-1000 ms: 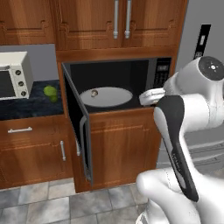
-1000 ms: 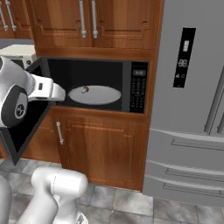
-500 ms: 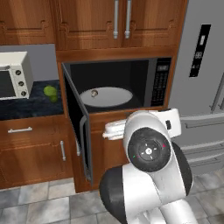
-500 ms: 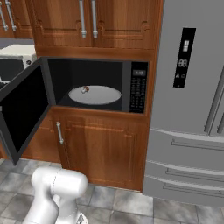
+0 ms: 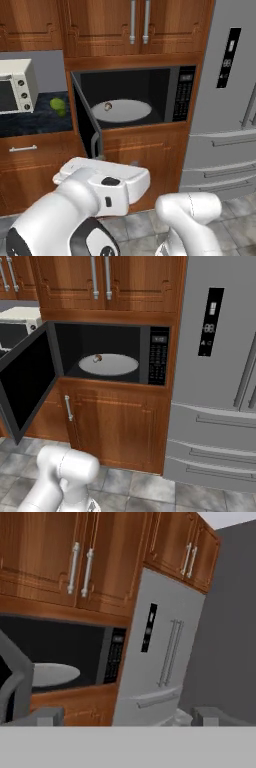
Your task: Close the microwave door.
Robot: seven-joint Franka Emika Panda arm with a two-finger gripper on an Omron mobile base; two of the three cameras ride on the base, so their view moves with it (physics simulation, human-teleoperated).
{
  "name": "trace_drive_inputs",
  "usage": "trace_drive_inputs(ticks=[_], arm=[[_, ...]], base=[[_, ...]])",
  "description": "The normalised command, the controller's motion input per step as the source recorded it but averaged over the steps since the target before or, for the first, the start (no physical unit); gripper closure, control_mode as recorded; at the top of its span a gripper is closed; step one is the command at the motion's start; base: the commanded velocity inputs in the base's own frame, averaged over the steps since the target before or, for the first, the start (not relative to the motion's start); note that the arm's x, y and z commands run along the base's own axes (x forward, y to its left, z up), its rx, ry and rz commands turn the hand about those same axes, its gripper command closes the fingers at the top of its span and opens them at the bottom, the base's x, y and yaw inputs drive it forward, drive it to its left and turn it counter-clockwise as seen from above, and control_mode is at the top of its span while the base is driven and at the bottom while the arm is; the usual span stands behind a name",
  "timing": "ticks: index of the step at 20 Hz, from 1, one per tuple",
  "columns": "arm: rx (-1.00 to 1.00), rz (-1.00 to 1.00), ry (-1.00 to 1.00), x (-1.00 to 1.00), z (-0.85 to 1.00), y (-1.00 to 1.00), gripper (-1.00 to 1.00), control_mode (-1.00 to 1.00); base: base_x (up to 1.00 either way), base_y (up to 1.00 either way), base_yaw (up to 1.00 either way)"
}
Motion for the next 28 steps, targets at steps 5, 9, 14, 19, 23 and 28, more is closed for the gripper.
trace_drive_inputs(ticks=[5, 9, 14, 19, 23, 28], arm=[[0.04, -0.38, -0.24, 0.49, -0.66, 1.0, -1.0, -1.0], [0.02, -0.32, -0.11, 0.97, -0.85, 0.78, -1.0, -1.0], [0.09, -0.08, -0.07, 1.0, -0.85, 0.42, -1.0, -1.0], [0.06, 0.0, -0.04, 0.91, -0.84, 0.19, -1.0, -1.0], [-0.04, 0.0, 0.03, 0.57, -0.62, -0.04, -1.0, -1.0], [-0.01, -0.05, 0.08, 0.02, -0.23, -0.69, -1.0, -1.0]], base=[[0.0, 0.0, 0.0], [0.0, 0.0, 0.0], [0.0, 0.0, 0.0], [0.0, 0.0, 0.0], [0.0, 0.0, 0.0], [0.0, 0.0, 0.0]])
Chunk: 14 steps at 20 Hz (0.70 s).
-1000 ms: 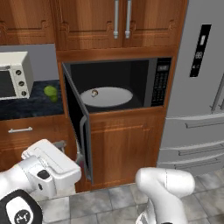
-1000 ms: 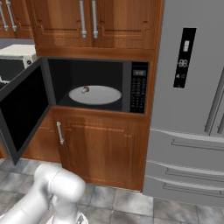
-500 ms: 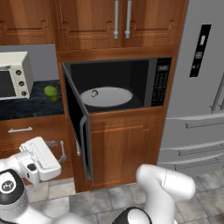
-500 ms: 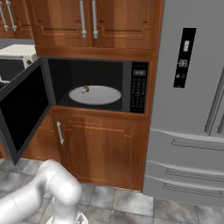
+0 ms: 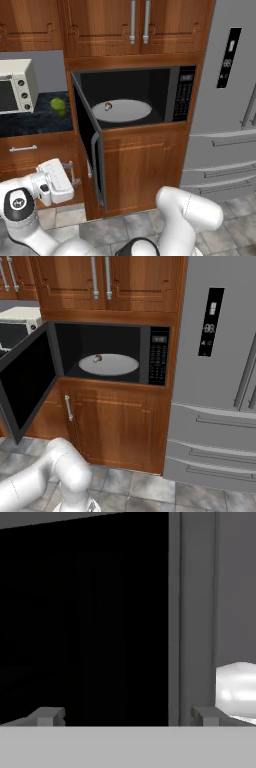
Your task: Close the microwave door.
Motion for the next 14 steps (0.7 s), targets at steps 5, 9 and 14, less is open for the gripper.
trace_drive_inputs(ticks=[5, 9, 14], arm=[[0.0, -0.06, 0.12, -0.03, -0.05, -0.87, -1.0, -1.0], [-0.01, -0.03, 0.05, -0.26, -0.01, -0.61, -1.0, -1.0], [-0.05, -0.04, 0.14, -0.17, 0.0, -0.29, -1.0, -1.0]], base=[[0.0, 0.0, 0.0], [0.0, 0.0, 0.0], [0.0, 0.0, 0.0]])
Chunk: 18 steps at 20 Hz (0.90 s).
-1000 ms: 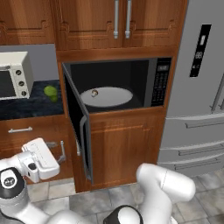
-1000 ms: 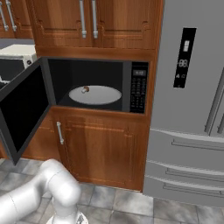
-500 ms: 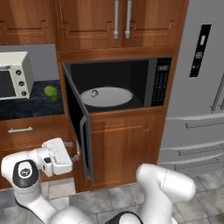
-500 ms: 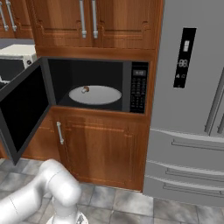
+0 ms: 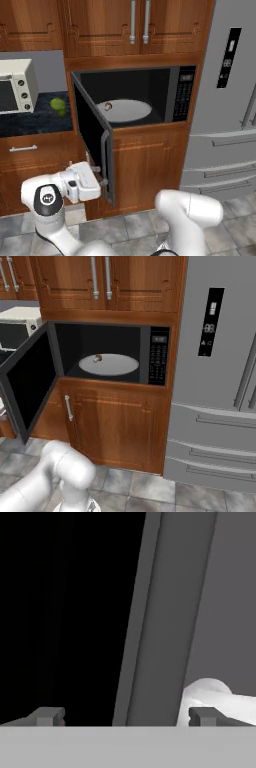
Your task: Close the microwave door.
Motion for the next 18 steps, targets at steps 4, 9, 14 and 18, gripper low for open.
trace_drive_inputs(ticks=[4, 9, 14, 18], arm=[[0.0, -0.01, 0.19, -0.01, 0.0, -0.83, -1.0, -1.0], [0.0, 0.0, 0.2, 0.0, 0.0, -0.73, -1.0, -1.0], [0.0, 0.06, 0.02, 0.07, 0.0, -0.68, -1.0, -1.0], [0.06, 0.18, 0.0, 0.33, 0.0, -0.82, -1.0, -1.0]], base=[[0.0, 0.0, 0.0], [0.0, 0.0, 0.0], [0.0, 0.0, 0.0], [0.0, 0.0, 0.0]])
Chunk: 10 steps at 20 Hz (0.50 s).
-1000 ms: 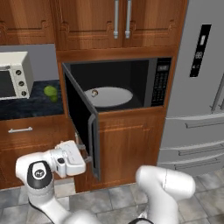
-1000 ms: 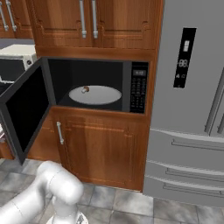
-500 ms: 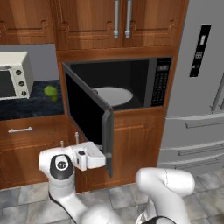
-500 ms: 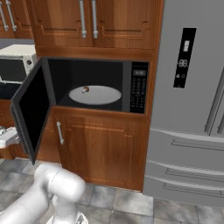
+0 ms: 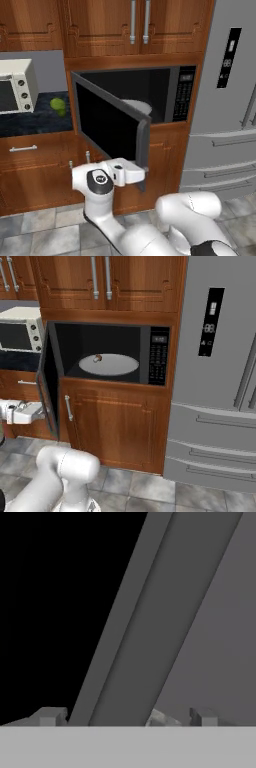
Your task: Close the microwave door.
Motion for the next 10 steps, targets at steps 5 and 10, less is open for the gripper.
trace_drive_inputs(ticks=[5, 10], arm=[[0.12, 0.24, 0.0, 0.46, 0.02, -0.84, -1.0, -1.0], [0.16, 0.21, 0.0, 0.45, 0.03, -0.71, -1.0, -1.0]], base=[[0.0, 0.0, 0.0], [0.0, 0.0, 0.0]])
